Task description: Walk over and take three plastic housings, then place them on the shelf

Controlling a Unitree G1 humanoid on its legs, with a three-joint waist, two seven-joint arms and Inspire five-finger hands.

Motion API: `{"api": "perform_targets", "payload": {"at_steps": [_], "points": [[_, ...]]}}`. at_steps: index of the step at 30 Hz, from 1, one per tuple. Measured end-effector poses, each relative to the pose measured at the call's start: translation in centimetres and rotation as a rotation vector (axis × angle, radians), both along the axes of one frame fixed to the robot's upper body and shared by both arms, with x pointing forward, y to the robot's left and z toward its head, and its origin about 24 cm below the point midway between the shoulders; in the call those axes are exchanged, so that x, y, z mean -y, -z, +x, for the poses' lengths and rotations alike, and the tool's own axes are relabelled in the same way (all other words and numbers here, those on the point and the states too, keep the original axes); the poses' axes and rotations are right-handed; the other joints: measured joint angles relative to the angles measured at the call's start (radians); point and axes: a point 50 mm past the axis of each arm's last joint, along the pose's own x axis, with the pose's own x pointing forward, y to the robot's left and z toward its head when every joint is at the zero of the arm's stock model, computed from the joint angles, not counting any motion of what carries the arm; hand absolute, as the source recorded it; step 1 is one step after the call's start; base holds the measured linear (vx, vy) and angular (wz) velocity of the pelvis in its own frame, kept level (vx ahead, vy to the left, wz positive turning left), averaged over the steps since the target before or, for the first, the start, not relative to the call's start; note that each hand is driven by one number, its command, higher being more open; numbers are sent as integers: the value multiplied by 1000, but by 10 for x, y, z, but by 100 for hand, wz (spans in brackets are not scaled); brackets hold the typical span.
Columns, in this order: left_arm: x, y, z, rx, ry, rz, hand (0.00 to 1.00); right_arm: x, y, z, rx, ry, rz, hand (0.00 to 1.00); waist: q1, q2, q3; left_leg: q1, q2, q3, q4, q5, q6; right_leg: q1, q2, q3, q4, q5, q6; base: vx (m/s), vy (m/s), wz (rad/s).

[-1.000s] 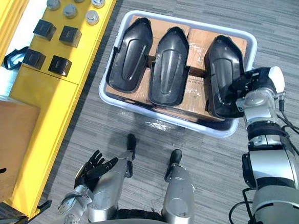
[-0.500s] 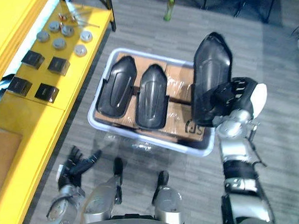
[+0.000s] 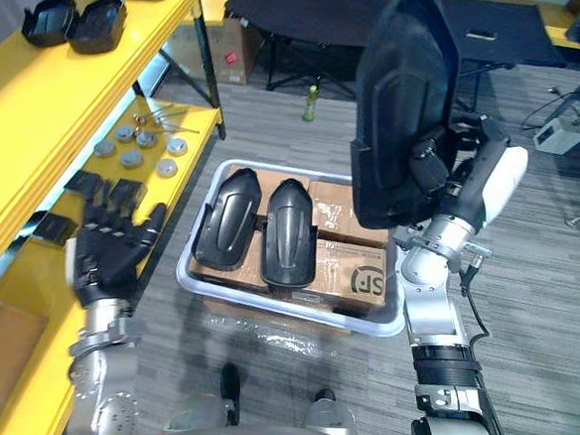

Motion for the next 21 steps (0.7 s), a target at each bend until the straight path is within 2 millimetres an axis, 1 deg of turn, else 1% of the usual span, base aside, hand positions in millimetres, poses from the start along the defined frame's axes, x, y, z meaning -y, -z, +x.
{"api": "perform_targets", "payload": {"at_steps": [1, 2, 3, 4, 6, 9, 11, 14, 16, 21], "points": [[14, -2, 5, 13, 69, 4, 100, -8, -3, 4, 8, -36, -6, 0, -8, 3, -10, 2, 2, 7, 0, 0, 0, 0, 2, 6, -5, 5, -1, -28, 4, -18], [22, -2, 8, 17, 115, 13, 100, -15, -5, 8, 14, -66, -12, 0, -12, 8, -14, 9, 4, 16, -1, 0, 0, 0, 3, 14, -5, 9, 0, -42, 17, -30], [32, -2, 13, 10, 181, 47, 100, -26, -6, 11, 14, -114, -23, 0, -14, 16, -22, 17, 7, 28, -2, 0, 0, 1, 5, 27, -5, 14, -1, -31, 17, -24], [33, -1, 14, 8, 190, 58, 100, -28, -5, 12, 13, -123, -25, 0, -14, 17, -24, 17, 7, 29, -2, 0, 0, 2, 5, 28, -5, 14, -1, -32, 18, -19], [40, 0, 17, 6, 240, 132, 100, -39, -4, 13, 6, -179, -37, 0, -14, 21, -35, 24, 7, 35, -4, 0, -2, 2, 5, 35, -5, 16, -1, -14, 14, -7], [41, 2, 18, 1, 288, 197, 100, -47, -4, 15, 3, -232, -44, 0, -13, 26, -42, 39, 7, 40, -19, 11, -6, 7, 5, 39, -5, 18, 0, -9, 18, -6], [40, 3, 17, 11, 310, 254, 100, -53, -4, 15, 14, -266, -49, 0, -13, 27, -43, 51, 5, 44, -39, 14, -1, 10, 5, 46, -5, 18, 0, -12, 9, -3], [48, 5, 19, 1, 362, 322, 100, -62, -2, 15, 20, -321, -49, 0, -14, 27, -60, 66, 4, 55, -69, 28, 2, 9, 5, 46, -5, 18, 0, -2, 7, 1], [52, 7, 23, -7, 382, 357, 100, -69, -1, 16, 18, -351, -46, 0, -16, 27, -68, 67, 1, 55, -68, 36, -1, 9, 2, 46, -5, 18, 0, 0, 0, 0], [59, 3, 28, -5, 408, 368, 100, -84, 3, 17, 4, -438, -64, 0, -17, 28, -71, 66, -8, 55, -68, 44, 9, 9, 0, 48, -5, 19, 0, 0, 0, 0]]}}
